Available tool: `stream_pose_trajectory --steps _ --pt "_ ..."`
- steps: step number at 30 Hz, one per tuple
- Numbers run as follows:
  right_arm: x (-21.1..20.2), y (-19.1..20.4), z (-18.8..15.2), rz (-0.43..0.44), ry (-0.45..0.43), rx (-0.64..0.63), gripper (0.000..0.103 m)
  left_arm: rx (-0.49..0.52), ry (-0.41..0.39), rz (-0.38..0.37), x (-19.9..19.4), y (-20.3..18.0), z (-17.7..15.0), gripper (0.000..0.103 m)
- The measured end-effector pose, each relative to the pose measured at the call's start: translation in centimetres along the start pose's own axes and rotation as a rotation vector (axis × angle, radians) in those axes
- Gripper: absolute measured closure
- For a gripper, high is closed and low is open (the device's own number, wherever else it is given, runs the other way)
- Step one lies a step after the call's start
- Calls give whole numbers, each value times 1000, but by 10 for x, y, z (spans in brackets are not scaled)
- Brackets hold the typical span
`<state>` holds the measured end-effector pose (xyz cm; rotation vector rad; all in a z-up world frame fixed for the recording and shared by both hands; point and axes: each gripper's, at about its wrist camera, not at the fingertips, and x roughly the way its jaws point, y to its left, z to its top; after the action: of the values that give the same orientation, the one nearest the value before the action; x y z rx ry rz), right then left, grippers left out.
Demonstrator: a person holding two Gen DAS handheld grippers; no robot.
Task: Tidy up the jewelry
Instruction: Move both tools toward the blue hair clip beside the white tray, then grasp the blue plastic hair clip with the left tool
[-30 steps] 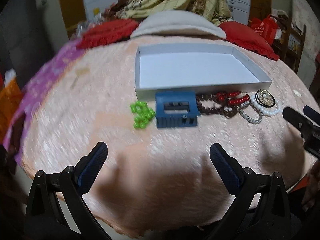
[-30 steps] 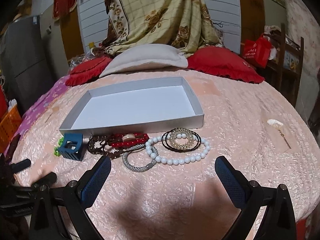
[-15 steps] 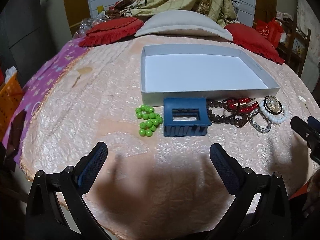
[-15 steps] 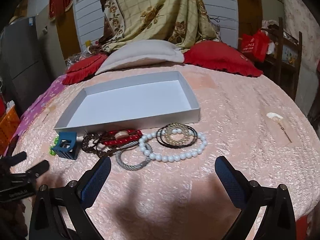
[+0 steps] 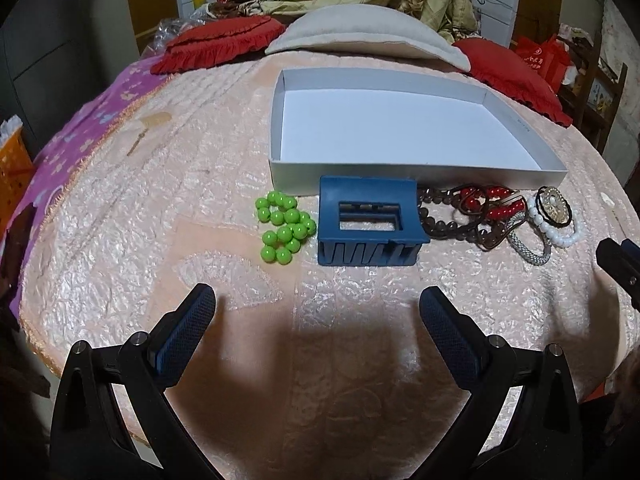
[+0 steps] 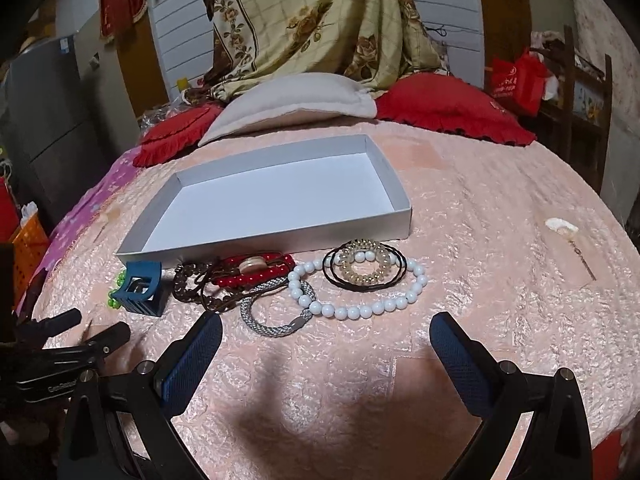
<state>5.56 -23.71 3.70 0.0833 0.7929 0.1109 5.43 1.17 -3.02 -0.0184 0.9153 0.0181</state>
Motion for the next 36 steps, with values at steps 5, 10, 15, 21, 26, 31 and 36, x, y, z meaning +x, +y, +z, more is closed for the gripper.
stream_pose_trajectory --steps 5,10,15,21,26,31,36 --pt "9 2 -3 41 31 10 0 -15 -3 -2 -1 4 -1 1" --pt "8 8 -4 63 14 8 0 -21 -19 0 -6 8 -3 1" --pt "13 10 -4 13 51 -31 0 -13 -48 -25 -13 9 -7 1" --pt "22 12 -7 -69 103 -62 0 -32 -11 -91 -12 11 -9 1" --pt "21 11 -6 -79 103 -59 0 -13 -2 -79 -13 8 -11 1" --pt "22 6 -8 -86 112 -52 0 -2 -8 -87 -14 6 -11 1" --pt "22 3 -9 -86 116 -43 0 -4 -17 -142 -14 6 -11 1"
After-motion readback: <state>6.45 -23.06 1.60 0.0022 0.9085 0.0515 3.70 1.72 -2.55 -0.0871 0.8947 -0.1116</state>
